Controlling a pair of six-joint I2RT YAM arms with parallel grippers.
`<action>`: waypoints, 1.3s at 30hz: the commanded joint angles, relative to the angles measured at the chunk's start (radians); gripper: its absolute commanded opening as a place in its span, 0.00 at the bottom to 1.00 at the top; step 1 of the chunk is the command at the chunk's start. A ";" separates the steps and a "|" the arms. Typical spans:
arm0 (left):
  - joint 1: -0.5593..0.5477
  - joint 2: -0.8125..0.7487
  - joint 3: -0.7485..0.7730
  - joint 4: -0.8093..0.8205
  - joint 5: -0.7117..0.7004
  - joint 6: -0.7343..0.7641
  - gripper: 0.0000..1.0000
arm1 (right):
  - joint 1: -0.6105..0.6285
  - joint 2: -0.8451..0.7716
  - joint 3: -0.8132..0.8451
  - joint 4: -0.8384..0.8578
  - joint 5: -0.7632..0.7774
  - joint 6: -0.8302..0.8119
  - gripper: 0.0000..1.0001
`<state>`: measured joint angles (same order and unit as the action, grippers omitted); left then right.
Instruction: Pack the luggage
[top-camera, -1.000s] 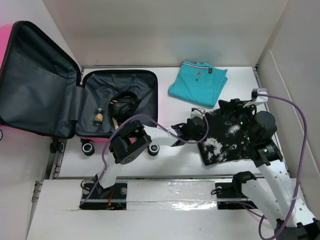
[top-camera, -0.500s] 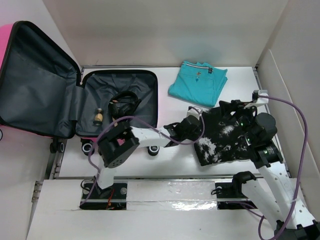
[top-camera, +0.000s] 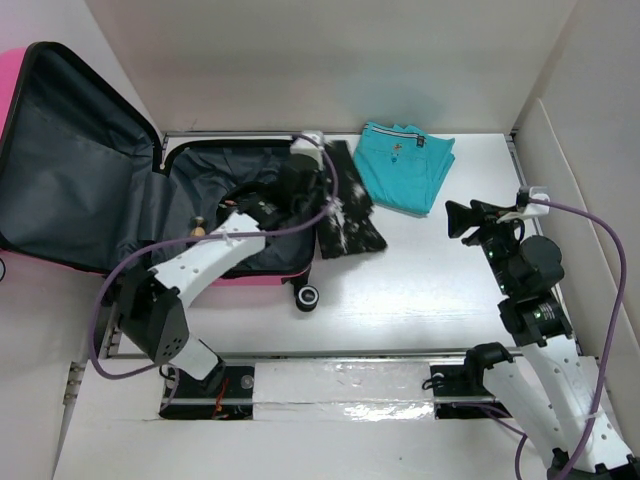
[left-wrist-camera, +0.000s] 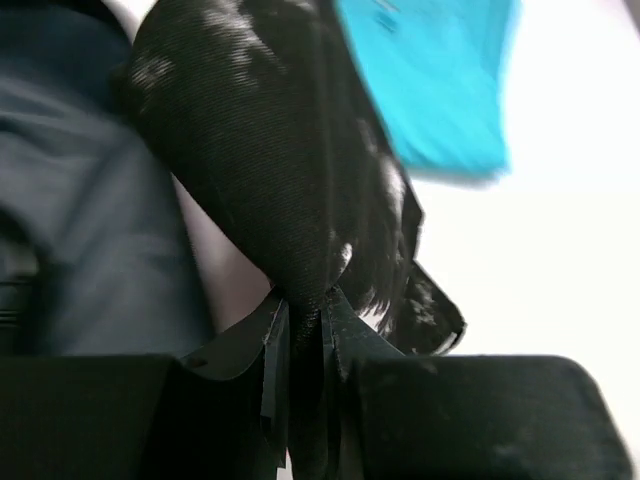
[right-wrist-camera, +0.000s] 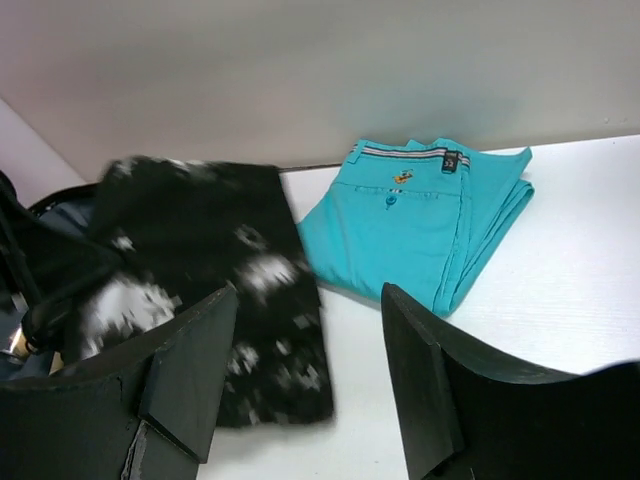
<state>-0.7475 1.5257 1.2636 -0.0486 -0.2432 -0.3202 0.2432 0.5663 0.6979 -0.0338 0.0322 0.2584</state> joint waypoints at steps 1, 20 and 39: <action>0.144 -0.110 0.082 -0.011 -0.050 0.029 0.00 | 0.001 -0.014 0.008 0.037 0.018 -0.013 0.65; 0.910 -0.110 -0.234 -0.054 0.105 -0.111 0.00 | 0.010 -0.016 0.012 0.037 -0.009 -0.034 0.66; 0.232 -0.343 -0.090 0.041 -0.074 -0.109 0.00 | 0.010 0.142 0.022 0.038 -0.002 -0.038 0.08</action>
<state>-0.3691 1.1416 1.1103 -0.0551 -0.2268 -0.4549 0.2497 0.7238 0.6983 -0.0383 0.0029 0.2283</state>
